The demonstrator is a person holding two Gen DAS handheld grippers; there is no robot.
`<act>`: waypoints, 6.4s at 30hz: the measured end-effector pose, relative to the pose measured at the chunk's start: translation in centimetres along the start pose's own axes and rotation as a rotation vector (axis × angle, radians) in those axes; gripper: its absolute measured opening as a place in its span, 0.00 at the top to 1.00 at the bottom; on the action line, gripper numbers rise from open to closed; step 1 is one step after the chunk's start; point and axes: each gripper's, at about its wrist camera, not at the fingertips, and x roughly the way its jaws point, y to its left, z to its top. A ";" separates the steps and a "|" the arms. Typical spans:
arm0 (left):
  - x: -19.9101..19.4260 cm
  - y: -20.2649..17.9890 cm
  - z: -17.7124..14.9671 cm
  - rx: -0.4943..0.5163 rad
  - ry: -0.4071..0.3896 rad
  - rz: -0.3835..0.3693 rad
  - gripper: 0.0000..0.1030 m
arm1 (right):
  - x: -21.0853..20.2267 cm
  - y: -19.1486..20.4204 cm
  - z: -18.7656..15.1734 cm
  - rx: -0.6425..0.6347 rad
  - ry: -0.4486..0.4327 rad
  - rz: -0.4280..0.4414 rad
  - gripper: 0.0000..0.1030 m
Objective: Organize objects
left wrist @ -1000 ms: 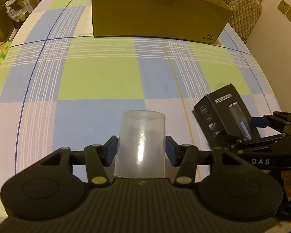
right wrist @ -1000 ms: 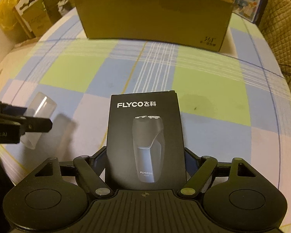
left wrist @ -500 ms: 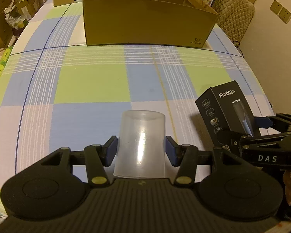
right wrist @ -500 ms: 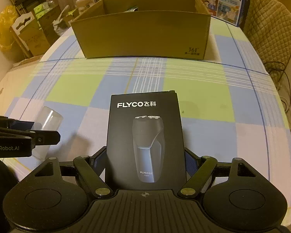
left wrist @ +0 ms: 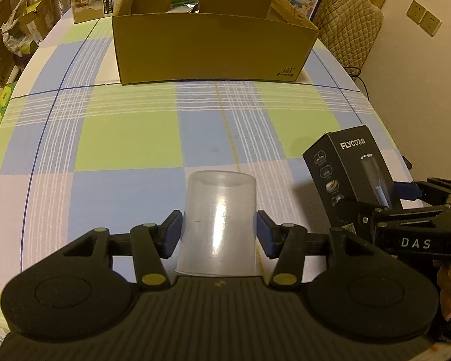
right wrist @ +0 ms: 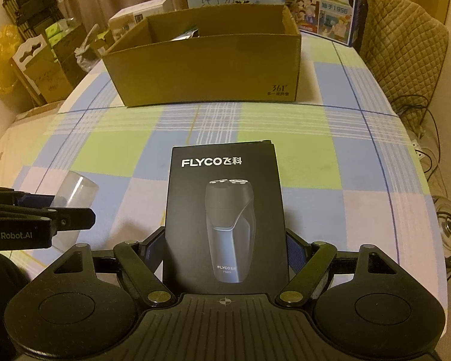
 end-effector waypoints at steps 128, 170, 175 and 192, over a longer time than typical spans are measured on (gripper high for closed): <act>3.4 2.3 24.8 0.054 -0.165 -0.011 0.54 | 3.0 -4.6 26.4 -0.084 -0.151 -0.011 0.27; 7.4 5.3 25.0 0.032 -0.214 0.087 0.01 | 9.0 -6.4 28.9 0.053 -0.213 0.101 0.16; 6.8 5.3 24.2 0.026 -0.205 0.088 0.01 | 8.4 -6.6 27.3 0.028 -0.189 0.054 0.16; -2.7 2.1 16.2 -0.043 -0.271 0.102 0.01 | -1.3 -4.5 18.7 0.046 -0.109 0.065 0.16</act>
